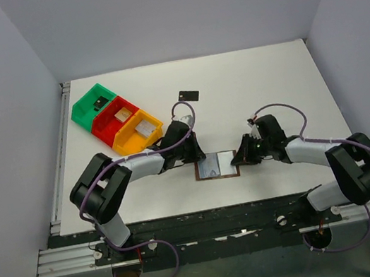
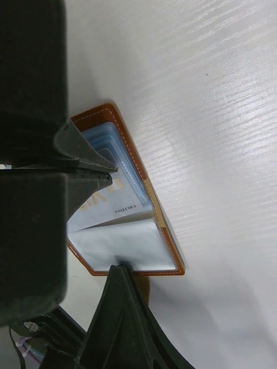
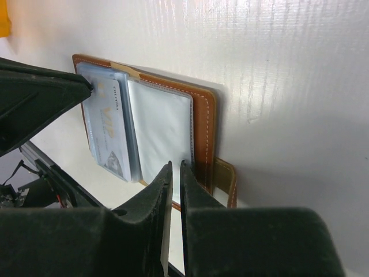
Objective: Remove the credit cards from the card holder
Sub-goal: Remove the credit card from the card holder.
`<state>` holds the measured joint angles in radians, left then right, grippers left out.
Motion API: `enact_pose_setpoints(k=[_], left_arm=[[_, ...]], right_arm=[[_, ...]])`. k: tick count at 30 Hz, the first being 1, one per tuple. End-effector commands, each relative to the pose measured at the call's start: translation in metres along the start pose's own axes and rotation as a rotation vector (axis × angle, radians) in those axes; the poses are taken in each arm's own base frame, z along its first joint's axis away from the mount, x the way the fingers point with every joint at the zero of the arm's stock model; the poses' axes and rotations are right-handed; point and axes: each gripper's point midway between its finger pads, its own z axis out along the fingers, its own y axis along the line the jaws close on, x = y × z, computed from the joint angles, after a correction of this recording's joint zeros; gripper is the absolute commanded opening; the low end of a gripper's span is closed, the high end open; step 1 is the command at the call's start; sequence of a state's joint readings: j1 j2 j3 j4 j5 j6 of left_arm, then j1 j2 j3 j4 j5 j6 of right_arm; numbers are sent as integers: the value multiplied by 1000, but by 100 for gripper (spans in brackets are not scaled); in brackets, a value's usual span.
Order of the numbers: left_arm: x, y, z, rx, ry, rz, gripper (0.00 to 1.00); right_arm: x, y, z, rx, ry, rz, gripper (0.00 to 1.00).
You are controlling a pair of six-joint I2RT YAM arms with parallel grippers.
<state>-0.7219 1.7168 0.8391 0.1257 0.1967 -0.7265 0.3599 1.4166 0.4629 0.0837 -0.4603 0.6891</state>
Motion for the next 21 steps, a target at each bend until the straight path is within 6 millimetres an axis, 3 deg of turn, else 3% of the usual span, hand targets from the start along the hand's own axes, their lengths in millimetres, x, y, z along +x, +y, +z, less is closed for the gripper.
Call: enact_pose_setpoints(k=[1,5,11,16,19,21], left_arm=[[24,31,-4,-105,56,-10,6],[9,18,-11,-80,16,8,11],[-9,-1,-25,-37,-30,25,27],[-21,-12,-38,-15,-71,32,36],[-23,-11,-46,-25,-96,32,37],[-22,-7,-48,-41,-105,32,36]], right_arm=[[-8,-8,-14,66,-64,-5,20],[-19,8,-32,52,-114,-66,30],[-37,53,-53,-75,-155,-145,40],[-36,102,-60,-233,-134,-232,42],[-22,132,-55,-317,-62,-290,43],[-15,139,-46,-329,-21,-296,43]])
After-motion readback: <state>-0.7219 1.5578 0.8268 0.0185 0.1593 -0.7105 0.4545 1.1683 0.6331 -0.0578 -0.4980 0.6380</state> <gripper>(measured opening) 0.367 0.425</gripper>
